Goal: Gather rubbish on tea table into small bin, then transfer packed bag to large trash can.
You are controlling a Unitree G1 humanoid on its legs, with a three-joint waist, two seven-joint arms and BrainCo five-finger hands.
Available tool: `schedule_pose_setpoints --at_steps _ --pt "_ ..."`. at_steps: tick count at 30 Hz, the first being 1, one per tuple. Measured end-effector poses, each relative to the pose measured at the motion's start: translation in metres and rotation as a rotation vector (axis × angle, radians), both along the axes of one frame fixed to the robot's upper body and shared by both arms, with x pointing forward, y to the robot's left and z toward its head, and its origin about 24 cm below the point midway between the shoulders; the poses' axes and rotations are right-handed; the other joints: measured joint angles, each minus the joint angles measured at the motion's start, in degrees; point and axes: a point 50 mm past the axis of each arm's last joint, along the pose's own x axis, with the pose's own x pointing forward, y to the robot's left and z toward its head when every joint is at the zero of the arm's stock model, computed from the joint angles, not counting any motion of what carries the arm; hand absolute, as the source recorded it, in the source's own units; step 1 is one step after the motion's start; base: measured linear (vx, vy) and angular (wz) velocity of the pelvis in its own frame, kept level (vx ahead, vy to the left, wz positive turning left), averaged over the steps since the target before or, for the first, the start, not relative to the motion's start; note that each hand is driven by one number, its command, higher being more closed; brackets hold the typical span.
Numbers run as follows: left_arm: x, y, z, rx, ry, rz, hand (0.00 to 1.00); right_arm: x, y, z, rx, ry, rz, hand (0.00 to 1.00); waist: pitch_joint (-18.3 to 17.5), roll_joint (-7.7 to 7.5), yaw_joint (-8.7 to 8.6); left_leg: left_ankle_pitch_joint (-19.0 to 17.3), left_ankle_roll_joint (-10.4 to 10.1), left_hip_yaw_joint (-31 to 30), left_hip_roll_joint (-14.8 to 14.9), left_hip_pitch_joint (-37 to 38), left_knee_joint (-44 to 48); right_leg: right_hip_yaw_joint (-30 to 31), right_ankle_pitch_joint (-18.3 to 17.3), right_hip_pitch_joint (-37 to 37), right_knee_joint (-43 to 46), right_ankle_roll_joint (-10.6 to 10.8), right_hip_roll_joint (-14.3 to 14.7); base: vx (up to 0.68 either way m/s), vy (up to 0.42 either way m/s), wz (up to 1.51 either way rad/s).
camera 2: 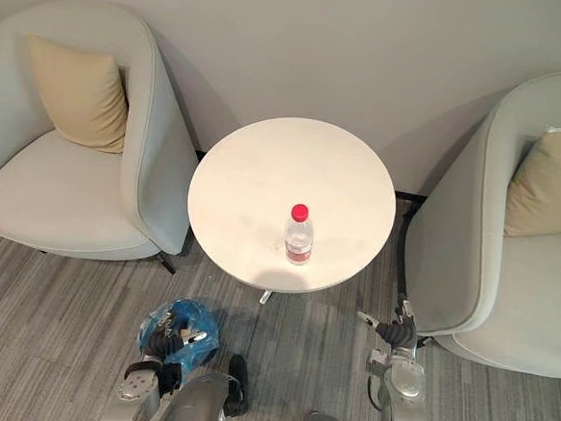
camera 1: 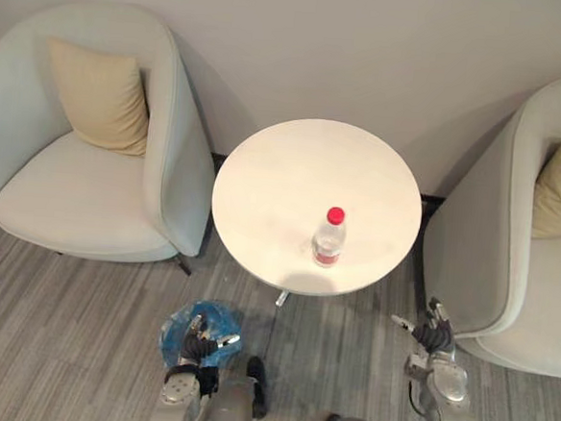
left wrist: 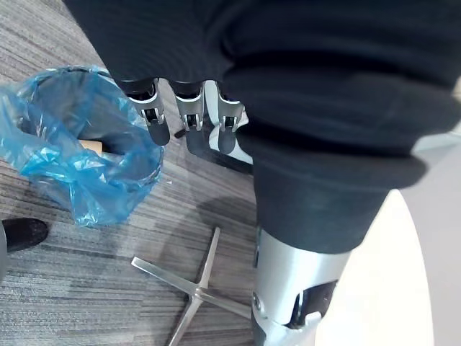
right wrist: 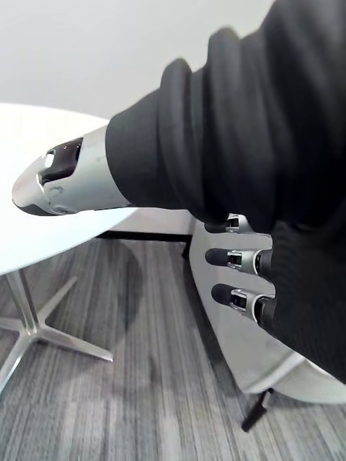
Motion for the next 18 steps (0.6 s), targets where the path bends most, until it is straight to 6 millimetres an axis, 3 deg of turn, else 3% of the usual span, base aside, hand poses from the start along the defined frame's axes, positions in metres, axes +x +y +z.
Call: schedule_pose_setpoints --at_steps 3,5,9,13,18 --pt "0.005 0.010 0.004 0.038 -0.015 -0.015 0.00 0.002 0.010 0.011 -0.048 -0.061 0.081 0.00 -0.24 -0.52 -0.32 -0.57 -0.37 -1.43 -0.12 0.71 0.53 4.50 -3.24 -3.47 -0.04 -0.99 1.53 0.09 -0.038 0.36" --pt "0.006 0.017 0.005 0.061 -0.015 -0.021 0.00 0.004 0.018 0.015 -0.091 -0.072 0.152 0.00 -0.43 -2.03 -0.20 -0.67 -0.56 -2.40 -1.78 0.57 1.55 4.27 -0.31 -4.30 -8.21 -0.94 0.93 0.12 -0.110 0.45" --pt "-0.004 0.012 -0.001 0.049 0.017 -0.022 0.00 0.006 0.026 0.015 -0.195 -0.046 0.297 0.00 -1.65 0.46 -1.04 0.42 -2.37 -6.23 -0.67 -0.01 -0.50 1.88 1.82 -1.06 -15.38 -1.28 2.70 0.08 -0.074 0.27" --pt "-0.010 0.010 -0.005 0.050 0.038 -0.036 0.00 0.000 0.031 0.009 -0.249 -0.007 0.367 0.00 -1.87 0.42 -0.98 2.05 -3.13 -7.78 -0.04 1.05 -3.58 -0.02 4.19 2.33 -20.62 -1.99 3.95 0.07 -0.053 0.17" --pt "-0.010 0.008 -0.006 0.059 0.041 -0.060 0.00 0.001 0.037 0.009 -0.262 -0.009 0.395 0.00 -2.02 0.67 -1.01 4.22 -3.29 -10.09 -0.80 2.98 -6.99 -2.46 4.23 4.52 -21.91 -2.03 3.70 0.01 -0.037 0.28"
